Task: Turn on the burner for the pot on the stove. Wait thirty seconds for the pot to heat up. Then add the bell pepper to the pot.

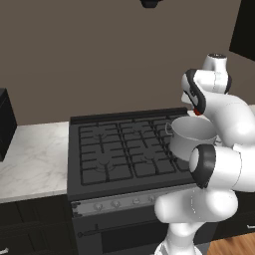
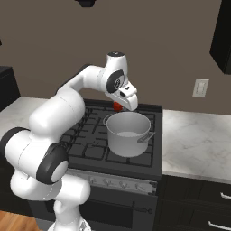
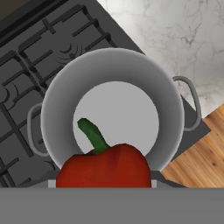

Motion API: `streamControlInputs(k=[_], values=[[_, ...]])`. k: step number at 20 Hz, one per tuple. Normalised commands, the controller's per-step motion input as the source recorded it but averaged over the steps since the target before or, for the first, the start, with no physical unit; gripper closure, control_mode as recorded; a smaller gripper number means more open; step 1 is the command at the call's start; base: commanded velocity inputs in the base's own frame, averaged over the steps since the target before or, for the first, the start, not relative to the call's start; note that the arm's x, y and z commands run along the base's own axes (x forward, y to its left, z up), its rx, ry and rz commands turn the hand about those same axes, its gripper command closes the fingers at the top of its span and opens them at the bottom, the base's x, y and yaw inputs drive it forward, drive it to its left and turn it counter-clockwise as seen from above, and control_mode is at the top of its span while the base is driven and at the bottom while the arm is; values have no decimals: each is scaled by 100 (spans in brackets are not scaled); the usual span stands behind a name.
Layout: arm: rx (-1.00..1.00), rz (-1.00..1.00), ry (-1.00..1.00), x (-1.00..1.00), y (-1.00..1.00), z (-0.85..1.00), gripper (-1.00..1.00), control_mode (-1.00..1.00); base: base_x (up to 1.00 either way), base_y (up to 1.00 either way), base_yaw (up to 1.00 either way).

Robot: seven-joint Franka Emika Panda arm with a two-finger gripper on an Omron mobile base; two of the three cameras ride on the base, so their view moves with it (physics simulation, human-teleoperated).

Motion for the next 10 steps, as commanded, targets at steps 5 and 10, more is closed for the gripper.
streamControlInputs(k=[5,10], values=[[0,0,0,0,0,0,100,-100,0,0,0],[0,0,0,0,0,0,100,-100,0,0,0]])
